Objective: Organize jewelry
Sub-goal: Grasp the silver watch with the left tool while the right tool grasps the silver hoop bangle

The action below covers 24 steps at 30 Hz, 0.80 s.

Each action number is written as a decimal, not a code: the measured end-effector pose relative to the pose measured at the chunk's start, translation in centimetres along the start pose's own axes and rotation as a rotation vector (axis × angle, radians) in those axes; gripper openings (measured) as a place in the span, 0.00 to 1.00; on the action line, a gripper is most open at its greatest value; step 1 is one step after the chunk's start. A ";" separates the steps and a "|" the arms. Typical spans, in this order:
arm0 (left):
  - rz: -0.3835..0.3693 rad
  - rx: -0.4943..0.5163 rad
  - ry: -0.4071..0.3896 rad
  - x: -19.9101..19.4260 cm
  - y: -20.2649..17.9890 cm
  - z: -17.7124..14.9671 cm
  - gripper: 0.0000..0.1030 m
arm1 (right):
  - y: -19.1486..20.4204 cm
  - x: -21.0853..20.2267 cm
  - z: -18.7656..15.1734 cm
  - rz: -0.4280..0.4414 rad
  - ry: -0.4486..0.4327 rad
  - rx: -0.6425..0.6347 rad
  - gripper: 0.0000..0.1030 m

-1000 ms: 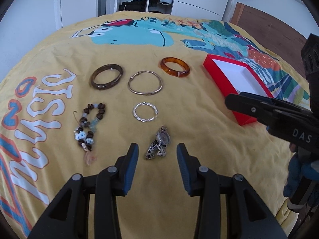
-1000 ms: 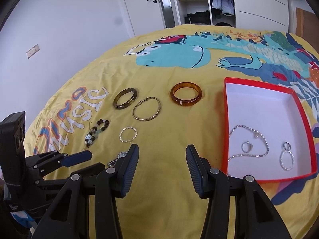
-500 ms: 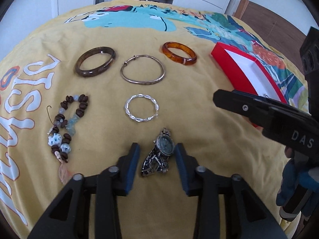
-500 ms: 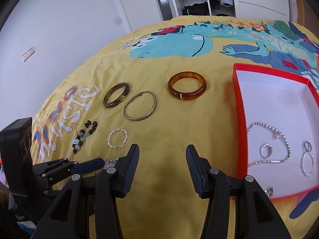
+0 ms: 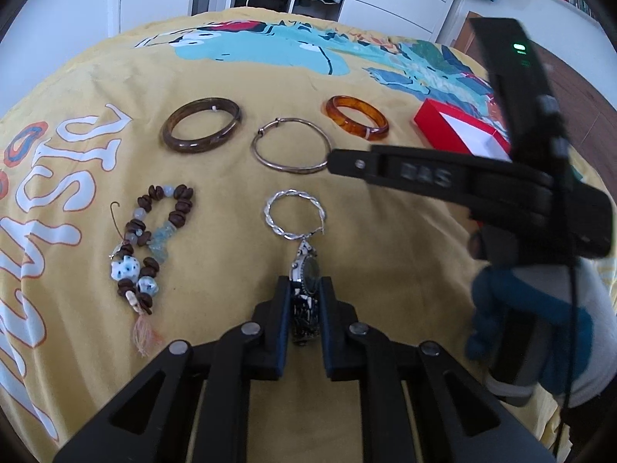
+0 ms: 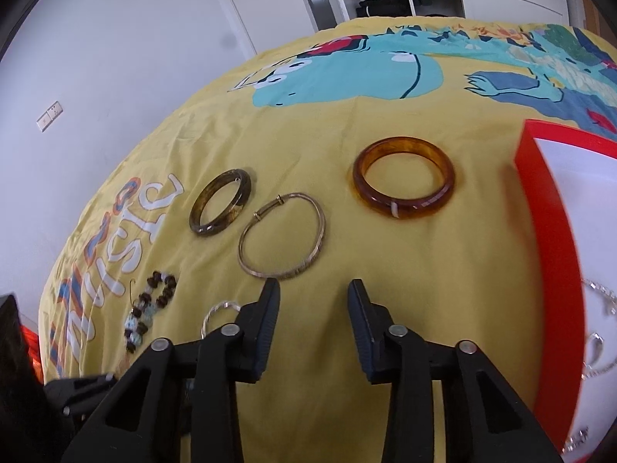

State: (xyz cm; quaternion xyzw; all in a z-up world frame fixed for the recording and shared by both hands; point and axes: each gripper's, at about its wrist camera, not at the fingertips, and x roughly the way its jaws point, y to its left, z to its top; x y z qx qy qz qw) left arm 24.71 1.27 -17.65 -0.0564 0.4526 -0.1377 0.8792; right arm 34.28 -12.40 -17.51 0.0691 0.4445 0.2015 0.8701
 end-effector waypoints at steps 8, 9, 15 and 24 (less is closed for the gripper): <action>-0.025 -0.039 -0.017 -0.9 0.9 0.0 0.12 | 0.4 3.2 1.7 -0.052 0.033 0.007 0.15; -0.024 -0.042 -0.020 -1.0 1.0 0.0 0.12 | 0.5 3.3 1.7 -0.058 0.034 0.003 0.14; -0.007 -0.043 -0.026 -1.9 0.8 -0.2 0.12 | 1.0 2.0 1.5 -0.099 0.002 -0.035 0.04; 0.016 -0.042 -0.059 -4.4 0.1 0.3 0.12 | 1.9 -3.9 1.7 -0.138 -0.062 -0.111 0.05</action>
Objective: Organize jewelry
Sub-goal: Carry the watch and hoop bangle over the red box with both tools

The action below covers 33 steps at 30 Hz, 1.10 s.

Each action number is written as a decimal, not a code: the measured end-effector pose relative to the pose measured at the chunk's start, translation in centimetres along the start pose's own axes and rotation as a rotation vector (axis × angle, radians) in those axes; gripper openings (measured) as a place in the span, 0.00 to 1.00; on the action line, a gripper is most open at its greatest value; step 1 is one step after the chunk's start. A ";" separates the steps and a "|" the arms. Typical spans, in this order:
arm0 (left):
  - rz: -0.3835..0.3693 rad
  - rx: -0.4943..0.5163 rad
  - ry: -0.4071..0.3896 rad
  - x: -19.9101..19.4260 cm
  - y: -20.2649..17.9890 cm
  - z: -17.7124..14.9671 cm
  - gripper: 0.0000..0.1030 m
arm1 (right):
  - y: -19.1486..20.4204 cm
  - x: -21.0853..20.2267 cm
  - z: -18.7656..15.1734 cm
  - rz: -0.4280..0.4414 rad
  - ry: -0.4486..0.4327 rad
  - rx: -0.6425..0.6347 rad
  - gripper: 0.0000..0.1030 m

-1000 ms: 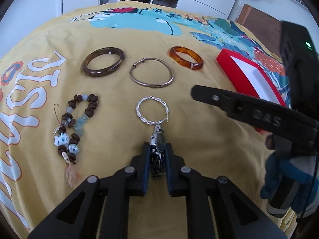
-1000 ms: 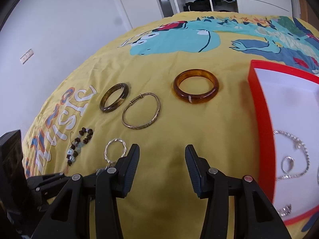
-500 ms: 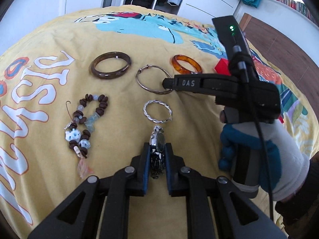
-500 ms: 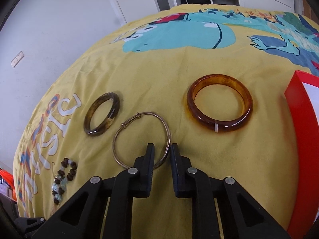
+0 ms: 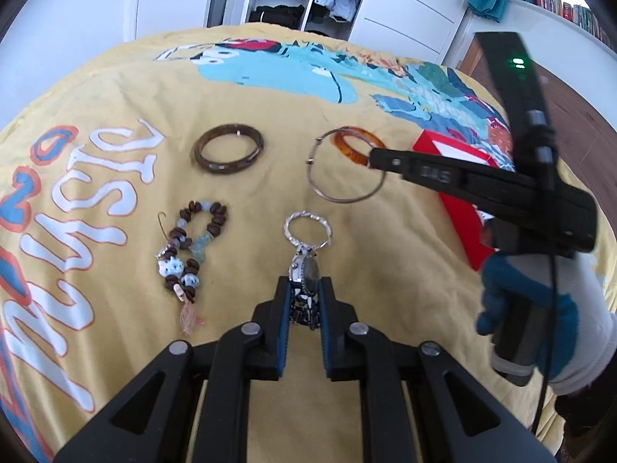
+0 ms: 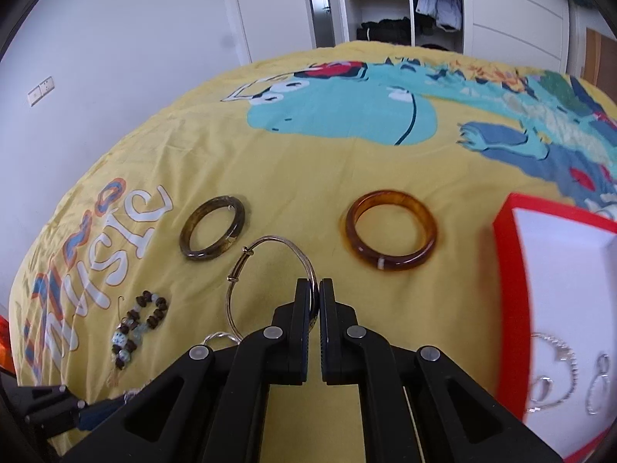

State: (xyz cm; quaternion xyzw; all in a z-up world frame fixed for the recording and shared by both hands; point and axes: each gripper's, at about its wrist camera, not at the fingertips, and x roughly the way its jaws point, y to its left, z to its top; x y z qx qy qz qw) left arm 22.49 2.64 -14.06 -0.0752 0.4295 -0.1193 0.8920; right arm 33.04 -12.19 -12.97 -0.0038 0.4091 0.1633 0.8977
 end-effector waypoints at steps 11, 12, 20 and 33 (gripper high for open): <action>-0.010 0.025 -0.058 -4.4 -3.3 1.4 0.12 | -2.4 -9.9 1.0 -0.040 -0.100 -0.007 0.04; -0.014 0.032 -0.065 -4.8 -3.9 1.7 0.12 | -2.9 -11.1 1.1 -0.048 -0.113 -0.003 0.04; -0.053 0.078 -0.100 -5.7 -8.6 4.2 0.12 | -7.5 -16.4 1.0 -0.094 -0.167 0.031 0.04; -0.121 0.159 -0.079 2.2 -18.5 9.8 0.12 | -19.0 -14.8 0.0 -0.198 -0.126 0.113 0.05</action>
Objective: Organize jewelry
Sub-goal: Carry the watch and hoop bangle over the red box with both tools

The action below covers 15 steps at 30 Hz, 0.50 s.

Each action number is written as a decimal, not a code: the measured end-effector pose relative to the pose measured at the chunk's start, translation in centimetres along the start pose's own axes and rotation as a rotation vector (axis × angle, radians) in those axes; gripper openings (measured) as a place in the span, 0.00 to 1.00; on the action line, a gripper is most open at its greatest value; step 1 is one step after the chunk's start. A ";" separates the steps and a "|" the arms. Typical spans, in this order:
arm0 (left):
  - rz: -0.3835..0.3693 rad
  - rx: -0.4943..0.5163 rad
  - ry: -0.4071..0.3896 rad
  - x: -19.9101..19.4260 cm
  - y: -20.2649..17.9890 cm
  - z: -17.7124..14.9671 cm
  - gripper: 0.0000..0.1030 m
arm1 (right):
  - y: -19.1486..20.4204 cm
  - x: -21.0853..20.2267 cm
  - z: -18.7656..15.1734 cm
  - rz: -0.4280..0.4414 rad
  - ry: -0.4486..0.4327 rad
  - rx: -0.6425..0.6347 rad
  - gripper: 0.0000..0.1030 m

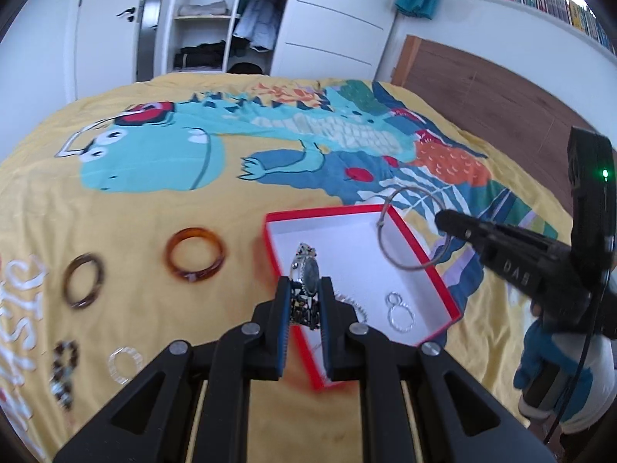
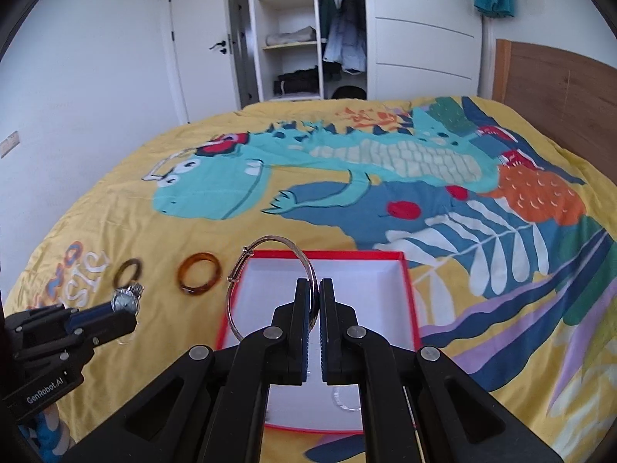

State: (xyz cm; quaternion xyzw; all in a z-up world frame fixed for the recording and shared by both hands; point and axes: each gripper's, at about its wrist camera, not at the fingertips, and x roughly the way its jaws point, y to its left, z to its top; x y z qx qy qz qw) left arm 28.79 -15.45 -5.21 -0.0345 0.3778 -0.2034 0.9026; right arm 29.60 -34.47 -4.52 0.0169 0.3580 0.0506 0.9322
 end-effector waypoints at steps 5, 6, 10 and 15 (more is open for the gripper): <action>0.014 0.033 0.036 4.5 -2.0 0.5 0.12 | -2.4 3.3 -1.1 -0.014 0.045 0.005 0.05; 0.018 0.039 0.047 5.5 -2.2 0.5 0.12 | -2.6 3.8 -1.3 -0.015 0.052 0.005 0.05; 0.043 0.063 0.076 8.2 -2.6 0.0 0.12 | -3.4 5.8 -2.2 -0.023 0.084 0.000 0.05; 0.056 0.090 0.097 10.2 -2.7 -0.4 0.12 | -4.0 7.6 -2.9 -0.027 0.114 0.001 0.05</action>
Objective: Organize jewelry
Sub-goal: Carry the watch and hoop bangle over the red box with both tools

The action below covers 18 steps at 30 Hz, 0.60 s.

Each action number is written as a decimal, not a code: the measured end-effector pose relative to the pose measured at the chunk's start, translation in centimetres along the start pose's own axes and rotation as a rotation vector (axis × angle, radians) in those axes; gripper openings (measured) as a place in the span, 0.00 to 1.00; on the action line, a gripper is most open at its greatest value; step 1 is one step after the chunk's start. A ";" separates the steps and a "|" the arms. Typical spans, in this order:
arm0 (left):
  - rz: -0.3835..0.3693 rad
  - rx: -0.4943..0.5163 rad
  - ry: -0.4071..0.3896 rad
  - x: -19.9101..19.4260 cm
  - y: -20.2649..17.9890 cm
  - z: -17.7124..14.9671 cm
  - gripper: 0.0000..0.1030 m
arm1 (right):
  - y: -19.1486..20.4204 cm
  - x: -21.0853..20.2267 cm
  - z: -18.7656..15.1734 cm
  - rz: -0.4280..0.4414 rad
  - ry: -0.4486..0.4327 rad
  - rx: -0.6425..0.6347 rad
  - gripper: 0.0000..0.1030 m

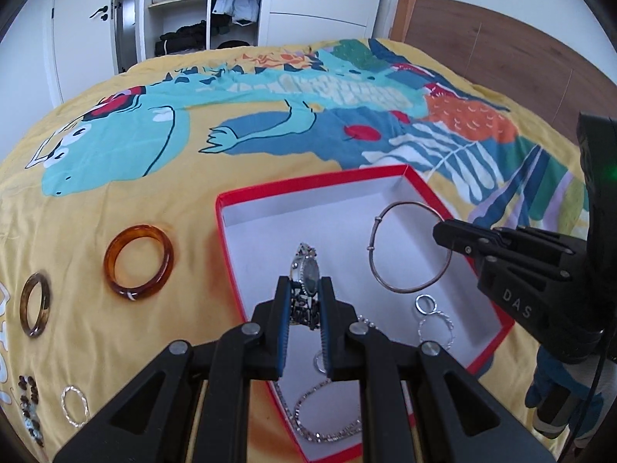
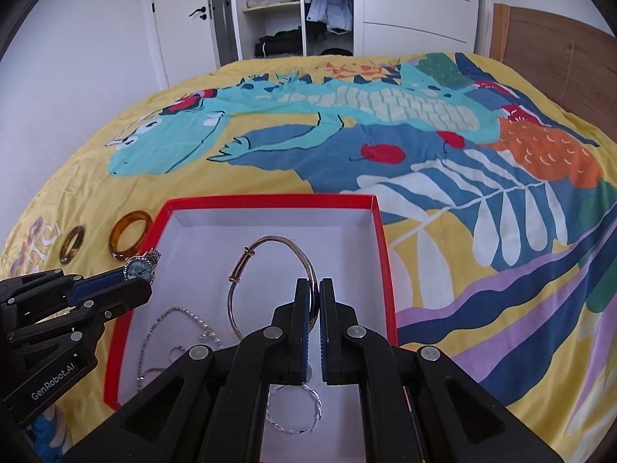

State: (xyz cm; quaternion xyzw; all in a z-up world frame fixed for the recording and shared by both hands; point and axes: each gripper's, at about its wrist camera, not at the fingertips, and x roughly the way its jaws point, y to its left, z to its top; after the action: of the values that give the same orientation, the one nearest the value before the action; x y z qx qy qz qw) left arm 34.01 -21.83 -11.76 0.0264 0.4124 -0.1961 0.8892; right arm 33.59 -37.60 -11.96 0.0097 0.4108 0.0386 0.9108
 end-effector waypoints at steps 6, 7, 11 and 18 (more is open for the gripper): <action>0.001 0.019 0.012 1.0 -0.3 -0.3 0.12 | 0.1 1.2 -0.5 -0.002 0.029 -0.005 0.05; 0.000 0.019 0.015 1.2 -0.4 -0.3 0.12 | 0.0 1.3 -0.6 -0.002 0.031 -0.005 0.05; 0.001 0.022 0.031 1.7 -0.4 -0.7 0.12 | -0.1 1.8 -0.8 -0.005 0.045 -0.005 0.04; 0.001 0.023 0.059 2.6 -0.4 -1.3 0.12 | -0.3 2.4 -1.4 -0.011 0.069 0.000 0.04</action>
State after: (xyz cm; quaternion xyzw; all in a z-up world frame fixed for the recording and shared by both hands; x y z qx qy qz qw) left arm 34.39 -22.78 -14.48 0.0426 0.4363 -0.1994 0.8764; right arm 34.18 -37.75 -14.68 0.0060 0.4421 0.0342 0.8963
